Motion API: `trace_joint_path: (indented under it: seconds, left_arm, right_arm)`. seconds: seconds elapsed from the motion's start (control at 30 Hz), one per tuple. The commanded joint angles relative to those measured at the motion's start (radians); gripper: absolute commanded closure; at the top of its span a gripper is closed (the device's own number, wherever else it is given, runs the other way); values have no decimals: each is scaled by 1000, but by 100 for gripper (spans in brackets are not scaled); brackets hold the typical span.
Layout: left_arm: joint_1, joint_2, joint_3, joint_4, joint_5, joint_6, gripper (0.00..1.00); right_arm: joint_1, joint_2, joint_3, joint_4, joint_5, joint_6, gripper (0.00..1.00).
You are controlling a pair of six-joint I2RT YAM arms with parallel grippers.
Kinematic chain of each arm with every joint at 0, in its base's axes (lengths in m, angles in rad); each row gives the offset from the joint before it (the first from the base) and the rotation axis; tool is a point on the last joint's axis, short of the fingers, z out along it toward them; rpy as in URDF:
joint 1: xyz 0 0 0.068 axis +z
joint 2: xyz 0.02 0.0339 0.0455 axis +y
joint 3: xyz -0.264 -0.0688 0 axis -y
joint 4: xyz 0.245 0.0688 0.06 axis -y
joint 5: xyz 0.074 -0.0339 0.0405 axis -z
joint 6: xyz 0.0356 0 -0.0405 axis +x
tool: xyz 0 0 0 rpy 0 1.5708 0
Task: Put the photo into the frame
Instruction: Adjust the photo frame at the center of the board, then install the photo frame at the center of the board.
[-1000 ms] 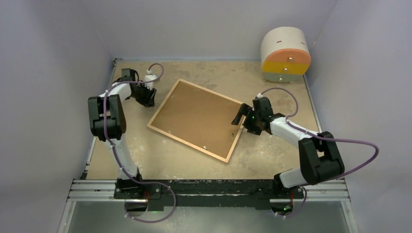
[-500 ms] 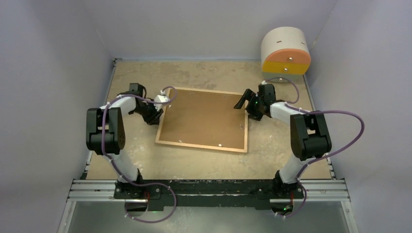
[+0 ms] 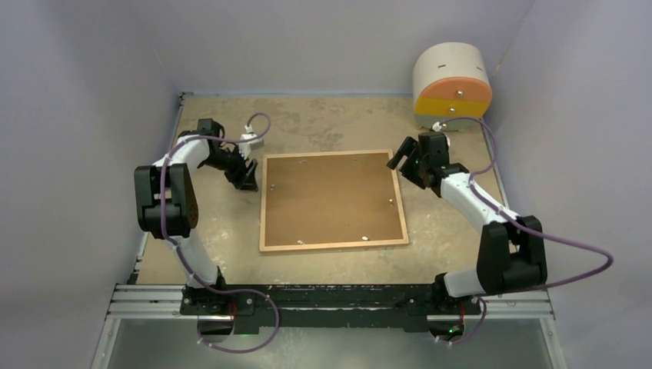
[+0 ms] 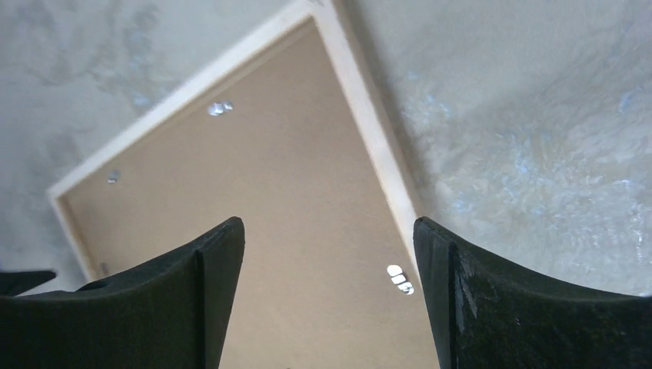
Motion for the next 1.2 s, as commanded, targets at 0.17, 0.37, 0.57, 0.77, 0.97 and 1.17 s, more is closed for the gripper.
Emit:
trace_joint_path:
  seconds: [0.17,0.37,0.57,0.77,0.97,1.17]
  left_arm:
    - [10,216,108,174,113,-340,47]
    - [10,249,92,203,118,-363,75]
    - [9,267,87,216,112,-370,86]
    - [8,264,68,230,93,-368,92]
    - [9,261,55,240,79,-363,94]
    - [9,257,53,246,81,-363,95]
  right_arm:
    - [251,117,166,198,-75,63,24]
    - [412,371,345,331,-213,114,39]
    - [523,620,566,342,-320,143,46]
    - [585,777,714,304,-356,166,54]
    - [596,799,734,268,-337,175,55]
    - [596,825,737,260,-342,189,57]
